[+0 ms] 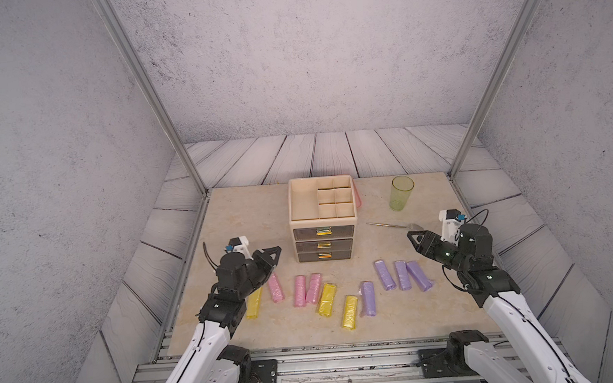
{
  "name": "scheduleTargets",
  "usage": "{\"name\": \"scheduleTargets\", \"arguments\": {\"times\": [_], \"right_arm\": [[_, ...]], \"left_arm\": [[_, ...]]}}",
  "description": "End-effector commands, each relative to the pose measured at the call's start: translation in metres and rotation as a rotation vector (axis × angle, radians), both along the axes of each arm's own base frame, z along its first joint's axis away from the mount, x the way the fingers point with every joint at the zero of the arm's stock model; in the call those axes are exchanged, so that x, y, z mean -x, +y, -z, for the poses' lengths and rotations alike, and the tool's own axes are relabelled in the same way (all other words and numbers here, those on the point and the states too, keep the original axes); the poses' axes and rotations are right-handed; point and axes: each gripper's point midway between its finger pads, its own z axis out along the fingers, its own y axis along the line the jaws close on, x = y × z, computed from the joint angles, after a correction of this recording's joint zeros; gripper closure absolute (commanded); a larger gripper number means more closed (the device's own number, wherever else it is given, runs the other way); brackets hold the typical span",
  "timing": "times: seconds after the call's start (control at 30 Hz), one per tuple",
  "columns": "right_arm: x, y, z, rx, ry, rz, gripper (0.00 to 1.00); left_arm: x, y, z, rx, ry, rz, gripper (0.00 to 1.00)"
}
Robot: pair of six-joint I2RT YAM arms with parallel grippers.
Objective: Sort the rolls of trash bags by color and place them into the drawer
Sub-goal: Open the drawer in the storage box.
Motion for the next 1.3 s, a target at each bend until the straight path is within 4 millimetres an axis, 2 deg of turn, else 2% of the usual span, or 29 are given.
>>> {"name": "scheduleTargets", "arguments": {"times": [0.0,0.07,0.17,0.27,0.37,0.47,0.6,0.73,0.97,1.1,1.27], "right_arm": [[0.014,0.012,-0.009,-0.066,0.019,-0.057,0.49],[0.017,0.013,-0.014,-0.071,0.015,-0.064,0.48],[0.021,0.015,-0.021,-0.079,0.007,-0.072,0.46],[0.026,0.017,-0.028,-0.093,-0.005,-0.083,0.44],[0.031,0.018,-0.030,-0.102,-0.008,-0.091,0.44],[0.034,0.019,-0.028,-0.108,-0.003,-0.096,0.42],[0.033,0.020,-0.020,-0.108,0.015,-0.101,0.42],[0.030,0.020,-0.015,-0.111,0.030,-0.099,0.41],[0.030,0.020,-0.021,-0.117,0.018,-0.098,0.40],[0.031,0.019,-0.019,-0.115,0.023,-0.088,0.39],[0.031,0.018,-0.017,-0.125,0.027,-0.077,0.38]], "left_arm": [[-0.005,-0.032,-0.044,0.153,-0.066,-0.025,0.88],[-0.010,-0.055,-0.050,0.158,-0.084,0.007,0.92],[-0.023,-0.079,-0.043,0.192,-0.068,0.014,0.91],[-0.035,-0.097,-0.038,0.219,-0.065,0.019,0.88],[-0.043,-0.108,-0.041,0.203,-0.076,0.021,0.83],[-0.046,-0.111,-0.054,0.179,-0.121,0.017,0.74],[-0.042,-0.110,-0.060,0.136,-0.147,0.006,0.63],[-0.040,-0.112,-0.059,0.126,-0.147,0.006,0.62],[-0.045,-0.121,-0.052,0.128,-0.134,0.021,0.63],[-0.039,-0.116,-0.045,0.123,-0.113,0.001,0.54],[-0.038,-0.110,-0.045,0.100,-0.121,-0.020,0.53]]}}
